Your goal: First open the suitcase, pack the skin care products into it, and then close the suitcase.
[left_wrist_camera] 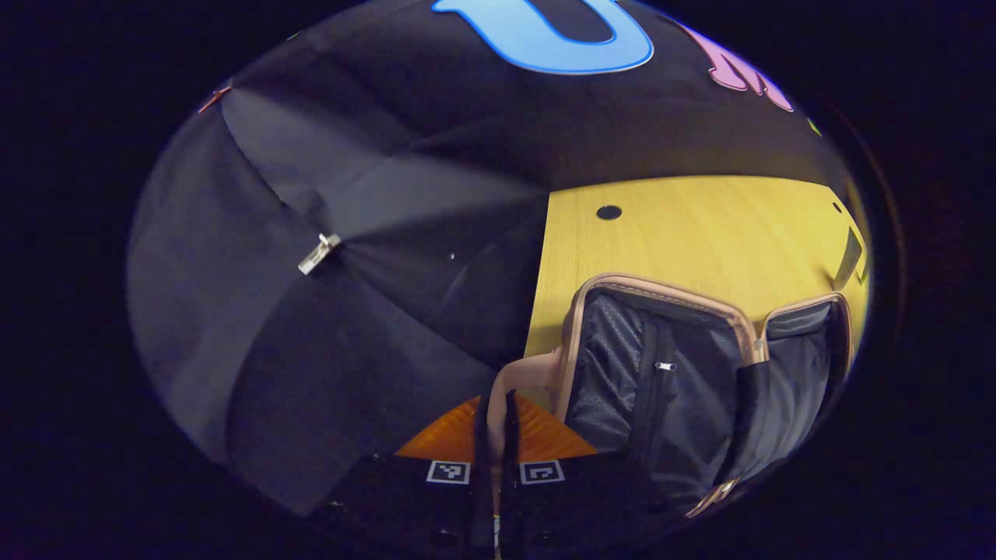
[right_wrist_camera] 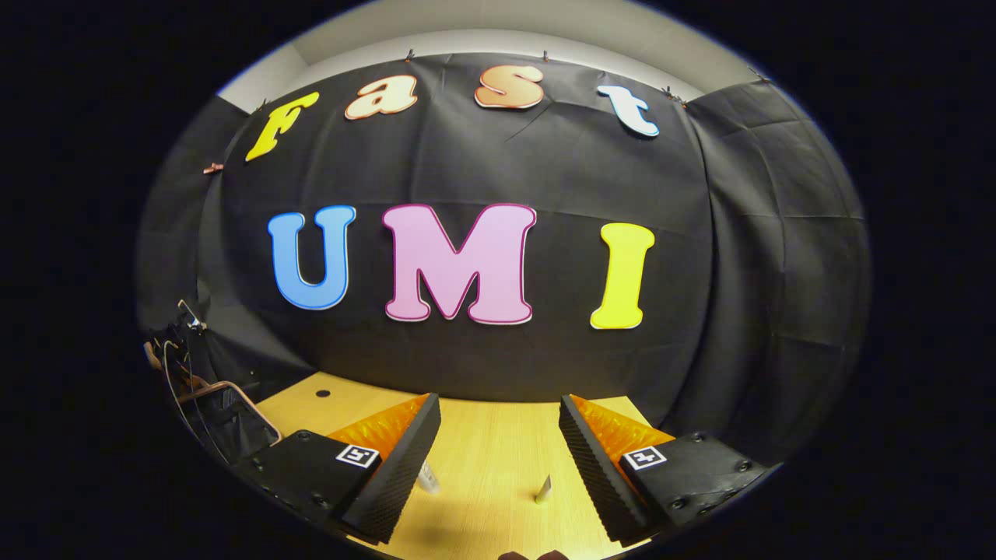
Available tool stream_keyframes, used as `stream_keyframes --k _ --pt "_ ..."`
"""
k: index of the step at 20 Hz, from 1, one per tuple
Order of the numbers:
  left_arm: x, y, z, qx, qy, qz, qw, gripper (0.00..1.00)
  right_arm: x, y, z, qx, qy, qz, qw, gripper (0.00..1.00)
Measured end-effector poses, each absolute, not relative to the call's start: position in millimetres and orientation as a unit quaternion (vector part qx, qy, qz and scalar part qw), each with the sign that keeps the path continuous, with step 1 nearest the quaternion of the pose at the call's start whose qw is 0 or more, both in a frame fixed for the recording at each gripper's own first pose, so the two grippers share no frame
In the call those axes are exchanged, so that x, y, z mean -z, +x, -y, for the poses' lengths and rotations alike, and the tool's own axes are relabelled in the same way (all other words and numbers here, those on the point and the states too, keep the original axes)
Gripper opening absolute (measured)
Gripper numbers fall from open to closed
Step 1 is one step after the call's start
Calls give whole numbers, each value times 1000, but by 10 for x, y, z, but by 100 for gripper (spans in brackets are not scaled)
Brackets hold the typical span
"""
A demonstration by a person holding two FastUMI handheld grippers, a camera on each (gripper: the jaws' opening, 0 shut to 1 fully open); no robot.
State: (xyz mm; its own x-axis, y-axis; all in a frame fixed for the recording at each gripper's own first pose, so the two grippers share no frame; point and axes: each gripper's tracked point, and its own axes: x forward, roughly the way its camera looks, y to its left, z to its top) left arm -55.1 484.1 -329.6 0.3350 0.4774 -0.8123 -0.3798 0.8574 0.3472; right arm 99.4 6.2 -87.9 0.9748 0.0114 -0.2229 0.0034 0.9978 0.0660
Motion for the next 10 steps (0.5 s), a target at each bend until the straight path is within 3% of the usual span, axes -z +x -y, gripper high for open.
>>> stream_keyframes --k 4,6,8,10 --pt "4034 -686 -4900 -256 -5 -550 795 9 1028 860 -78 11 -2 -155 988 97" --pt "4039 -620 -4954 -252 -11 -520 816 7 1026 867 -179 5 5 -161 987 98" --pt "3973 -637 -4958 -263 -2 -514 817 16 1022 902 -244 3 20 -161 987 97" --pt "3806 -590 -4913 -256 -9 -488 834 39 1024 937 -269 5 43 -159 986 97"
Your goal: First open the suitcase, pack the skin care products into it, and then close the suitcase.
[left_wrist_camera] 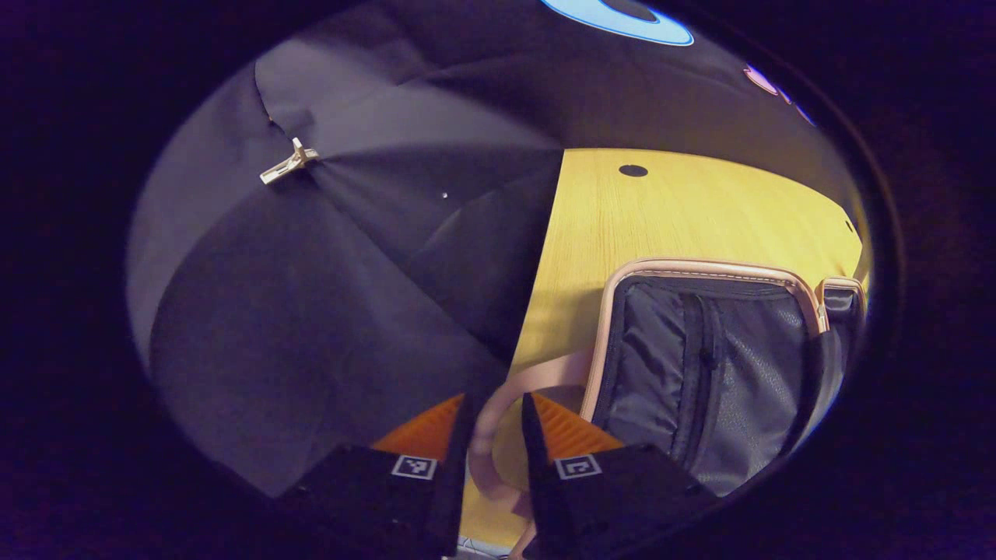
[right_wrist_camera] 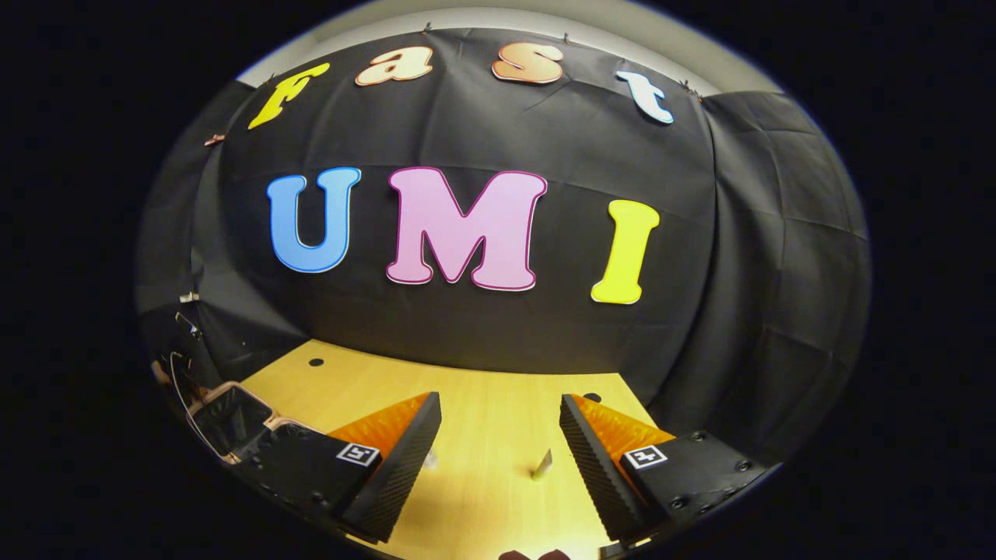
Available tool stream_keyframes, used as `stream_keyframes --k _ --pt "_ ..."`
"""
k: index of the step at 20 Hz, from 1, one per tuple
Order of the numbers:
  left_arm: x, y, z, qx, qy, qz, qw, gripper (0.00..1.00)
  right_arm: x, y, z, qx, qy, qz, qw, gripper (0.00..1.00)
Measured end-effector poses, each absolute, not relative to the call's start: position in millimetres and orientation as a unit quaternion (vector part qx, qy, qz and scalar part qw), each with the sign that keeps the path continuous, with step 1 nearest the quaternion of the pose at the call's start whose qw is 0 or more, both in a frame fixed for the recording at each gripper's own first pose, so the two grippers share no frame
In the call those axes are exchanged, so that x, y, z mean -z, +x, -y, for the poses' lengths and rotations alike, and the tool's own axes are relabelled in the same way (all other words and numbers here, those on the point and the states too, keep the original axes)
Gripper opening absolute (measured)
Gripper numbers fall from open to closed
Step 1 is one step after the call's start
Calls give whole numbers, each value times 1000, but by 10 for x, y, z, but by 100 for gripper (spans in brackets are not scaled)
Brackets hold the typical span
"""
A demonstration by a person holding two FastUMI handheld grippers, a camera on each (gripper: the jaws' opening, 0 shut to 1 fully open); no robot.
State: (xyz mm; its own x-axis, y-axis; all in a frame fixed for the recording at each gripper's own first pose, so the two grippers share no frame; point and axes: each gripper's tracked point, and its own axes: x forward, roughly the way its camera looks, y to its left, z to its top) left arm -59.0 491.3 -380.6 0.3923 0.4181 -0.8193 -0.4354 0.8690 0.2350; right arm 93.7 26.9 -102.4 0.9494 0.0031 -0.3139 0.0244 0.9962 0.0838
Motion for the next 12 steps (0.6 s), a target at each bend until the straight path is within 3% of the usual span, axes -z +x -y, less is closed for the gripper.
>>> stream_keyframes --k 1,2,3,7,10,11,12 --pt "3655 -507 -4844 -250 -16 -464 850 63 1008 945 -255 8 50 -154 987 98" --pt "3458 -421 -4772 -250 -19 -438 863 72 1011 942 -228 12 51 -150 987 97" --pt "3178 -369 -4659 -253 -22 -406 878 98 1030 933 -194 14 51 -147 988 97" --pt "2098 51 -3934 -202 -25 -282 938 97 1072 895 -8 19 57 -138 989 97" --pt "1546 378 -2920 -130 -41 -235 962 98 1095 944 157 21 51 -120 991 97" --pt "1452 543 -2497 -95 -56 -228 967 97 1136 965 191 17 51 -118 992 93" --pt "1406 688 -2057 -64 -68 -222 971 96 1175 978 213 12 53 -119 991 97"
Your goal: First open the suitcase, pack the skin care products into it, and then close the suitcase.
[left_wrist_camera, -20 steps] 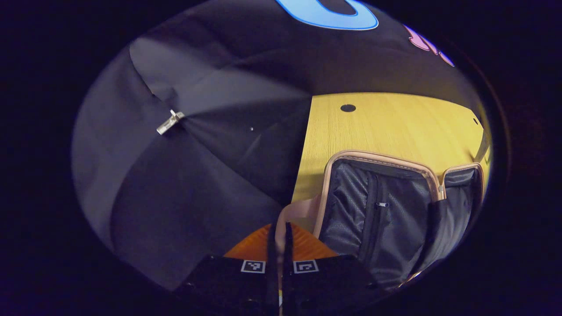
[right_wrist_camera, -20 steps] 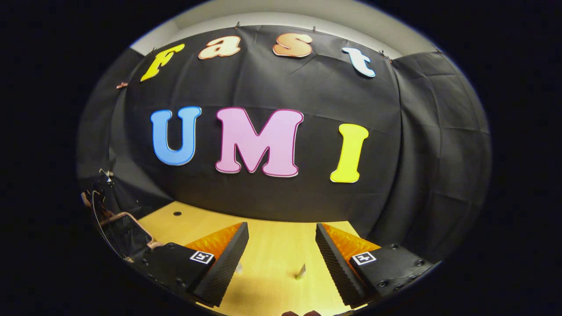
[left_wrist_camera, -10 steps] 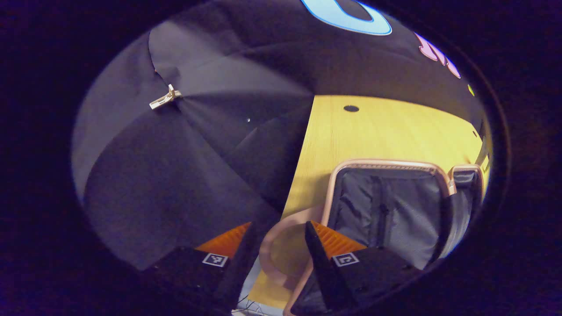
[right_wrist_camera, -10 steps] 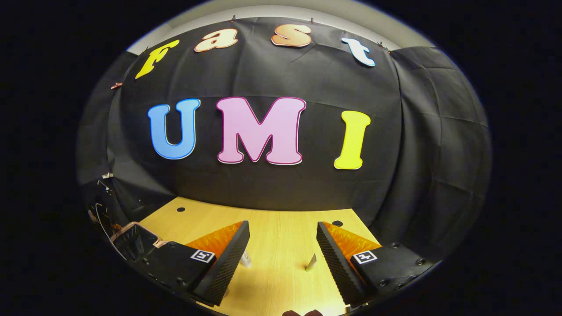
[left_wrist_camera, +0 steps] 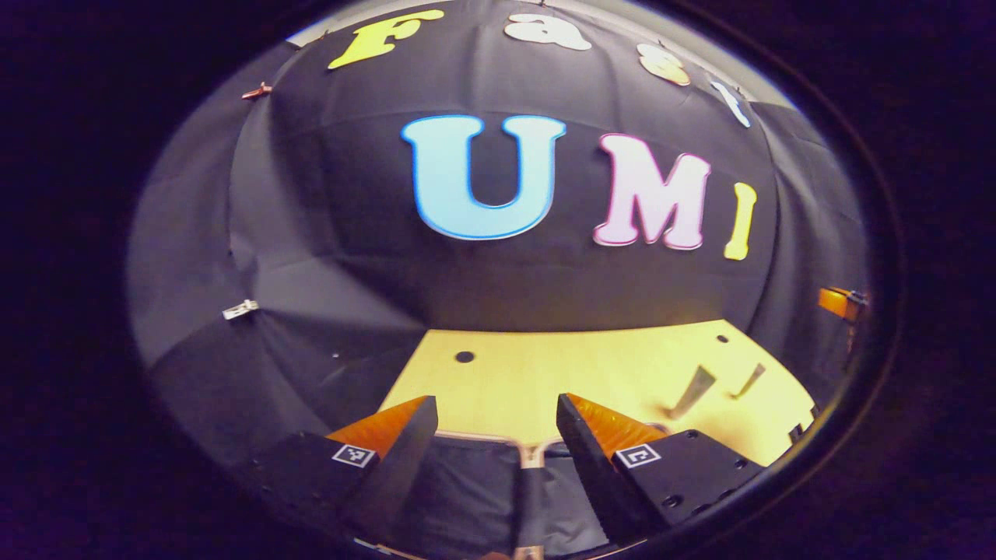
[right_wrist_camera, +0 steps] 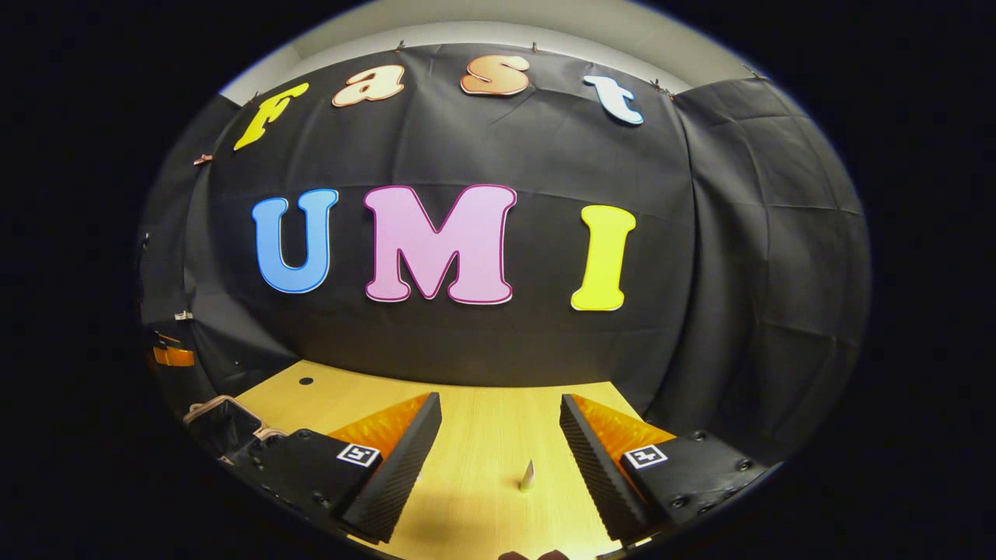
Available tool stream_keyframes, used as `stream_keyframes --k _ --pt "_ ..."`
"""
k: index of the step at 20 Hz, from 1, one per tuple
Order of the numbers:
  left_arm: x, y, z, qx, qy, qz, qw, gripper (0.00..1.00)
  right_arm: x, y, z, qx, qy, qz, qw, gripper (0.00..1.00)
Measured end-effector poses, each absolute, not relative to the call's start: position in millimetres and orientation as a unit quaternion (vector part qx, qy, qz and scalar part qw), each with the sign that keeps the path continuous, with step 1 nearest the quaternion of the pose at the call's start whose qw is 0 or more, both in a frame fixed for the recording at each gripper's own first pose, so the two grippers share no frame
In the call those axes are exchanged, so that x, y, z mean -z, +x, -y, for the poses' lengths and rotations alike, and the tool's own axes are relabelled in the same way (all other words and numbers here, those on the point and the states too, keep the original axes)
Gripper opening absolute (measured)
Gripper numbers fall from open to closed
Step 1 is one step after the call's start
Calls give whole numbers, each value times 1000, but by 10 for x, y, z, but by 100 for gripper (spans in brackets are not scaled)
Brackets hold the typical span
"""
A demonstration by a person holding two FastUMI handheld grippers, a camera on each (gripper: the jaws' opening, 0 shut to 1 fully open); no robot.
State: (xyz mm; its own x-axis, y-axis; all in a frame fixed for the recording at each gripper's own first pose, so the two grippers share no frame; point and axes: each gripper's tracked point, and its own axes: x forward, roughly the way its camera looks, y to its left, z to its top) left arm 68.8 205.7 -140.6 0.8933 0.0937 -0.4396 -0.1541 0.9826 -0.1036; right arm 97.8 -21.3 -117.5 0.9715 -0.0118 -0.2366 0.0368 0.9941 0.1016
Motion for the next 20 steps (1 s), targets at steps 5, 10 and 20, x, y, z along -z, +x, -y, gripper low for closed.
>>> stream_keyframes --k 5,10,20 --pt "1768 1118 -327 57 -73 -269 959 97 1418 1043 342 -16 72 -125 989 98" --pt "2551 1489 385 52 -85 -340 935 97 1657 1070 483 -51 76 -146 985 97" --pt "3972 2439 587 -30 -82 -430 899 97 2562 972 874 -76 68 -217 971 98"
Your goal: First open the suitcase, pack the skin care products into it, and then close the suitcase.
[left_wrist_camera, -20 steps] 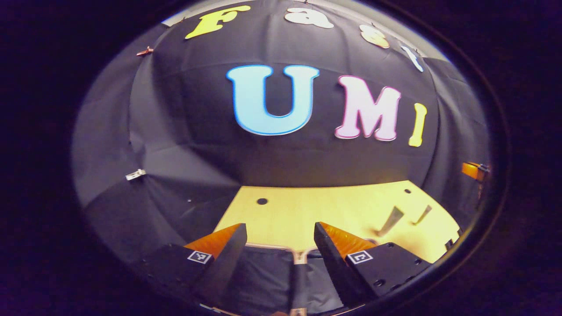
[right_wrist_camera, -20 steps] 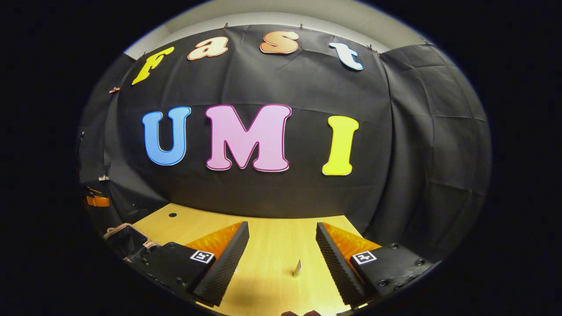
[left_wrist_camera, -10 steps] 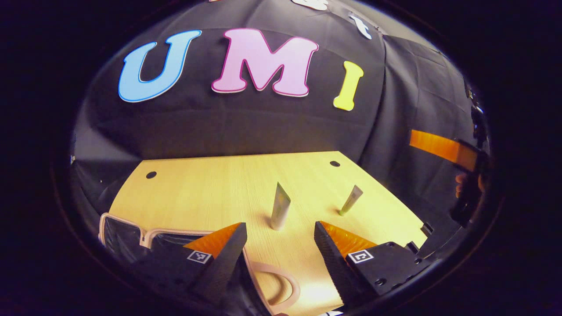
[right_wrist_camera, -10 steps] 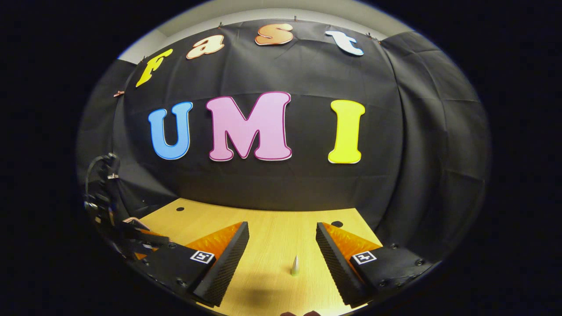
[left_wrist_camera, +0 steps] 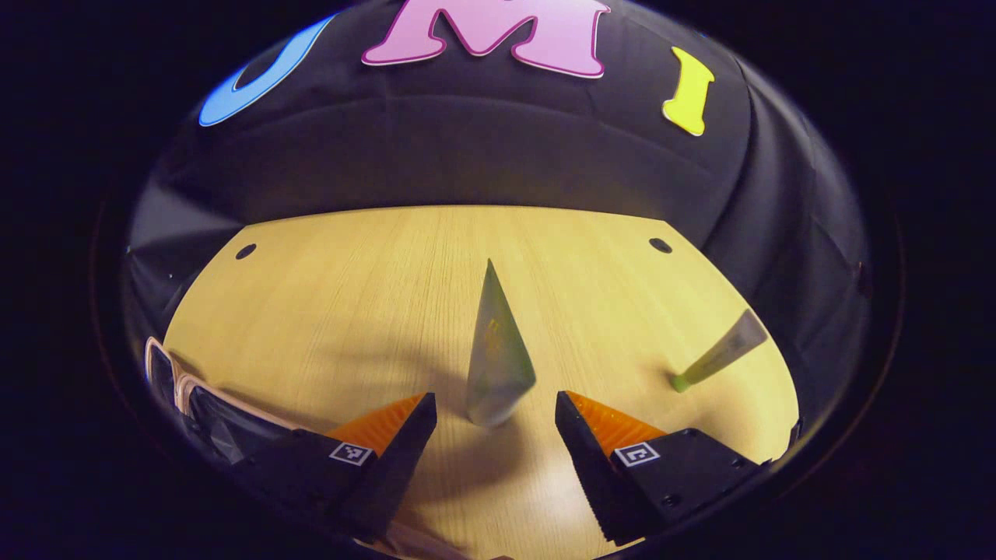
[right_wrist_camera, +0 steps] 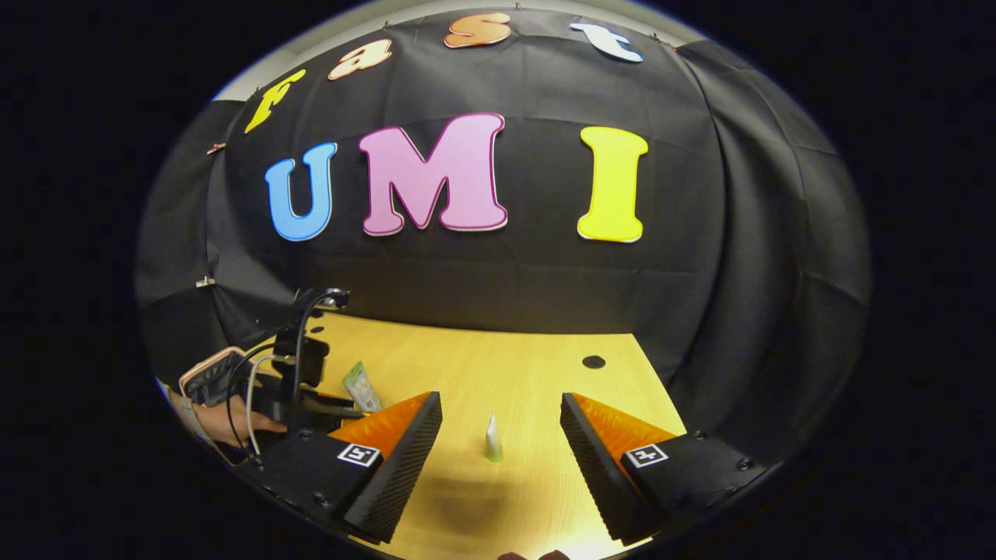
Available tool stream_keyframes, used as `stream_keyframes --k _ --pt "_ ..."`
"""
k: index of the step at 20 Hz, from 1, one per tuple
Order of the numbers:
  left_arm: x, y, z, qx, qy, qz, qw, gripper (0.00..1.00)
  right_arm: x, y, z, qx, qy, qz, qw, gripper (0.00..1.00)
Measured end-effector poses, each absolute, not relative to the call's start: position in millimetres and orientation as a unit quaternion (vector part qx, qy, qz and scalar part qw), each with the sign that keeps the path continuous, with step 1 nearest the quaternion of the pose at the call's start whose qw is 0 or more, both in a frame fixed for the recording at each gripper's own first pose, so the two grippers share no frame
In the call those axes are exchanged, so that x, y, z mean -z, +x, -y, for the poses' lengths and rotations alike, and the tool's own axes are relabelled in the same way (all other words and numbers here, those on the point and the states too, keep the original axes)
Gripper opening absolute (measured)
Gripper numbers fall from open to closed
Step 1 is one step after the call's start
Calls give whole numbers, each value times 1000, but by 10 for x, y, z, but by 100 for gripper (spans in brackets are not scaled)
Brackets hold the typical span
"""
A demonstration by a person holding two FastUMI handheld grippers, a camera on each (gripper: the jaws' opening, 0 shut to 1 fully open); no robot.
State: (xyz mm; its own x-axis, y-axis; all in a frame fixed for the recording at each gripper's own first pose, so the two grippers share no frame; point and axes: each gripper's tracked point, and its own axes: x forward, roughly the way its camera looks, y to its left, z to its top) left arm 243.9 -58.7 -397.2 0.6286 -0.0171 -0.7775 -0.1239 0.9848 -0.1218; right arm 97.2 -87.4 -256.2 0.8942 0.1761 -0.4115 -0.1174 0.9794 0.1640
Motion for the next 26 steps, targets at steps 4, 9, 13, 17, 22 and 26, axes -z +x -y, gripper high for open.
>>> stream_keyframes --k 4,9,13,17,22,26 --pt "4245 2551 573 -39 -76 -446 891 96 2997 903 872 -93 64 -253 961 97" --pt "4072 2432 599 -54 -76 -460 883 47 3625 1165 634 -124 68 -291 946 97" --pt "3649 2273 678 -43 -83 -440 893 47 4198 1388 444 -135 70 -338 929 98" --pt "3120 1866 784 -47 -109 -416 902 46 4513 1575 364 -128 76 -354 923 92" --pt "2718 1259 528 -46 -127 -430 892 47 4842 1654 315 -109 82 -382 914 53" --pt "2757 471 -152 -76 -131 -529 835 47 4422 1425 230 -141 98 -375 911 37"
